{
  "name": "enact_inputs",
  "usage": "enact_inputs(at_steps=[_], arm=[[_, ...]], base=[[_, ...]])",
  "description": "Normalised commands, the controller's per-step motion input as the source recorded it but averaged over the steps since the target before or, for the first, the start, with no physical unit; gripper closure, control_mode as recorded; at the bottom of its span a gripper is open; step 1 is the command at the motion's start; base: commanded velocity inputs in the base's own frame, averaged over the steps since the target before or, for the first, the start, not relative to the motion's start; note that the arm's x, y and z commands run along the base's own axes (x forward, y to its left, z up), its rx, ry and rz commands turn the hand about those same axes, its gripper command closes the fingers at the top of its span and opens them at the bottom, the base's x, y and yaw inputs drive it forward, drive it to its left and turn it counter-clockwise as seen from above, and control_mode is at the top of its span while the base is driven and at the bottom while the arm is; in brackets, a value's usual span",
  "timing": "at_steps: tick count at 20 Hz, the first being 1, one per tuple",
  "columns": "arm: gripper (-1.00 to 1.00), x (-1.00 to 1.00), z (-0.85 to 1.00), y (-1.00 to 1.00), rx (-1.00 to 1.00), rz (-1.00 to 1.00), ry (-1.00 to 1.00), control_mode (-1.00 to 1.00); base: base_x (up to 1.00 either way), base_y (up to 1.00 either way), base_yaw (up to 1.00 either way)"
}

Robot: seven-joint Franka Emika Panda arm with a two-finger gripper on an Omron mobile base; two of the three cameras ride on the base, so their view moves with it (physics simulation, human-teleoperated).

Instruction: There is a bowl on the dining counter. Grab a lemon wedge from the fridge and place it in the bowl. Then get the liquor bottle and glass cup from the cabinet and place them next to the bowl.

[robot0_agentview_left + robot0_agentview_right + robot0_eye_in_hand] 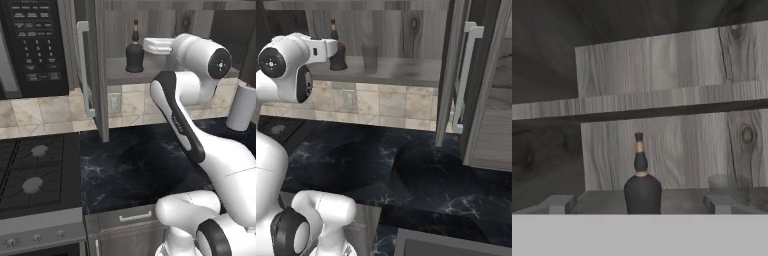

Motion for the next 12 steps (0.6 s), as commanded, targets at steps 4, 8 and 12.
enact_inputs(at_steps=[4, 8, 12], arm=[[-1.0, 0.59, 0.0, 0.0, 0.04, 0.02, 0.06, -1.0], [-1.0, 0.62, 0.0, 0.0, 0.05, 0.02, 0.06, -1.0], [-1.0, 0.6, 0.0, 0.0, 0.05, 0.01, 0.04, -1.0]], base=[[0.0, 0.0, 0.0], [0.0, 0.0, 0.0], [0.0, 0.0, 0.0]])
